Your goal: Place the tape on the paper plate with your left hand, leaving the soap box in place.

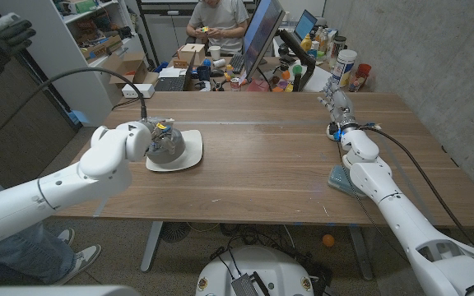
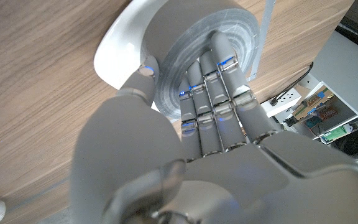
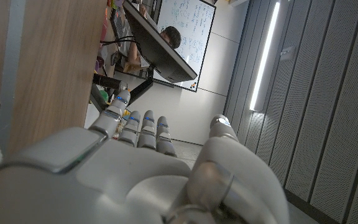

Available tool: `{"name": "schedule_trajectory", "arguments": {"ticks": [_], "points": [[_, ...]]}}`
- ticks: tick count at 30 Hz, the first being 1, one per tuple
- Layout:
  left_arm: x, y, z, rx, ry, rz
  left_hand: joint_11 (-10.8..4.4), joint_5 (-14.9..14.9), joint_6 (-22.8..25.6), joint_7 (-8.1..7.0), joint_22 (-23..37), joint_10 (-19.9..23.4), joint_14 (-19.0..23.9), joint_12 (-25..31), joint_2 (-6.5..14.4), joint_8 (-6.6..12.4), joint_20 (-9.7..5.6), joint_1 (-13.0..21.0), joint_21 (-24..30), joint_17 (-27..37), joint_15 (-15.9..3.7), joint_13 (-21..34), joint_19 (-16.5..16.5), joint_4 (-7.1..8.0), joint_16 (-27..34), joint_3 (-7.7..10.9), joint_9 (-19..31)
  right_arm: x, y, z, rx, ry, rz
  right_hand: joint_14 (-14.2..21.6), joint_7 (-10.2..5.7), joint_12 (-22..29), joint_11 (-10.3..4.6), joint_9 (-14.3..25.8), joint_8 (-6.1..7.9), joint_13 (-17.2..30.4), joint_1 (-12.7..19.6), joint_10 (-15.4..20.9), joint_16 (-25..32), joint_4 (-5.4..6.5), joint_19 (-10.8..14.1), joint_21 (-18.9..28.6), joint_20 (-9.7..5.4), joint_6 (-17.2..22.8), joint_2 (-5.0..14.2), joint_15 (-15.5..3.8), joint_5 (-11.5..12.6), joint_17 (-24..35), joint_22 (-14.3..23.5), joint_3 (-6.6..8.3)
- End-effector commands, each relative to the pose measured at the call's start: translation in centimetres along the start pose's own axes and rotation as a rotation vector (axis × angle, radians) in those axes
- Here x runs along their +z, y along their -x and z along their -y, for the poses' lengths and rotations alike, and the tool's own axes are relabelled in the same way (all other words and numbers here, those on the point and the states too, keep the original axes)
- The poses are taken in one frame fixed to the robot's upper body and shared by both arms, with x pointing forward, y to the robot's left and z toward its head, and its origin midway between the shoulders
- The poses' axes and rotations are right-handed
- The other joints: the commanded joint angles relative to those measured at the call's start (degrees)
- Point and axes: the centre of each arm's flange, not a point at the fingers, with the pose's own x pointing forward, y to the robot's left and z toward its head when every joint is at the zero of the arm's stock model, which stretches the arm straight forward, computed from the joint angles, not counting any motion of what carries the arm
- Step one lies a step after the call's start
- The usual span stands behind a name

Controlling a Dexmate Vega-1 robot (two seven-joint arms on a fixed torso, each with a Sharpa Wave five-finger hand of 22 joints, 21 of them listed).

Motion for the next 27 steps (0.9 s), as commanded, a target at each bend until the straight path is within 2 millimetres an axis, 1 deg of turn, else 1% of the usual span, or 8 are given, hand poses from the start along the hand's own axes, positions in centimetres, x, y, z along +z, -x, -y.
{"name": "schedule_trajectory", "arguments": {"ticks": [1, 12, 15, 16, 19, 27], "points": [[-1.3, -2.1, 0.6, -0.019, 0.006, -0.05, -9.02, 1.0, 7.2, -7.27, 0.2, 8.9, 9.7, 0.1, 5.9, 0.83, -0.25, 5.2, 0.5, 0.3, -11.85, 2.4, -0.3, 0.7, 0.0, 0.42, 1.2, -0.1, 0.0, 0.4, -0.006, 0.012, -0.01, 0.4, 0.2, 0.3, 0.46, 0.2, 0.22, 0.2, -0.4, 0.3, -0.1, -0.03, -0.1, 0.2, 0.03, 0.5, -0.11, -0.09, 0.3, 0.1, 0.1, -0.13], [-0.9, -3.1, 0.7, -0.007, 0.016, -0.029, -9.32, 0.9, 6.7, -7.34, 0.2, 8.6, 9.5, -0.2, 6.1, 0.67, -0.19, 5.0, 0.6, 0.6, -12.01, 2.8, -0.6, 0.83, 0.0, 0.27, 1.0, -0.8, 0.0, 1.3, -0.026, 0.027, -0.032, 0.4, 0.13, 0.3, 0.38, 0.2, 0.18, 0.2, -0.5, 0.3, -0.1, -0.06, -0.1, 0.2, 0.01, 0.4, -0.3, -0.1, 0.3, 0.1, 0.1, -0.25], [-0.7, -3.5, 0.5, -0.009, 0.014, -0.023, -9.32, 0.8, 6.6, -7.79, 0.2, 8.5, 9.5, -0.4, 6.1, 0.65, -0.22, 4.9, 0.6, 0.6, -12.18, 2.9, -0.6, 0.8, -0.1, 0.25, 1.0, -1.0, 0.1, 1.4, -0.03, 0.026, -0.035, 0.4, 0.13, 0.3, 0.42, 0.2, 0.18, 0.2, -0.6, 0.3, -0.1, -0.06, -0.1, 0.2, -0.03, 0.4, -0.38, -0.1, 0.3, 0.1, 0.1, -0.3], [-0.6, -3.6, 0.5, -0.01, 0.013, -0.019, -9.34, 0.8, 6.6, -7.54, 0.2, 8.5, 9.5, -0.4, 6.2, 0.64, -0.24, 4.9, 0.6, 0.7, -12.21, 3.0, -0.6, 0.83, 0.0, 0.24, 1.0, -1.0, 0.1, 1.5, -0.03, 0.027, -0.036, 0.4, 0.16, 0.3, 0.44, 0.2, 0.18, 0.2, -0.6, 0.3, -0.1, -0.06, -0.1, 0.2, 0.01, 0.4, -0.41, -0.12, 0.3, 0.1, 0.1, -0.32], [-0.3, -4.0, 0.4, -0.013, 0.01, -0.009, -9.39, 0.7, 6.5, -7.46, 0.2, 8.5, 9.5, -0.5, 6.2, 0.6, -0.24, 4.9, 0.7, 0.7, -12.14, 3.1, -0.7, 0.85, -0.1, 0.23, 1.0, -1.2, 0.1, 1.6, -0.032, 0.025, -0.04, 0.4, 0.14, 0.2, 0.38, 0.2, 0.18, 0.2, -0.7, 0.3, -0.1, -0.06, -0.1, 0.2, 0.02, 0.4, -0.48, -0.09, 0.3, 0.1, 0.1, -0.37], [0.5, -5.1, 0.7, -0.026, 0.013, 0.018, -9.6, 0.6, 6.4, -7.81, 0.2, 8.3, 9.2, -0.7, 6.3, 0.62, -0.18, 4.8, 0.7, 0.9, -12.02, 3.4, -0.9, 0.82, -0.2, 0.21, 0.9, -1.3, -0.2, 1.8, -0.027, 0.027, -0.041, 0.4, 0.16, 0.2, 0.45, 0.2, 0.18, 0.2, -0.8, 0.3, -0.2, -0.05, 0.0, 0.2, 0.01, 0.4, -0.61, -0.07, 0.3, 0.1, 0.1, -0.47]]}}
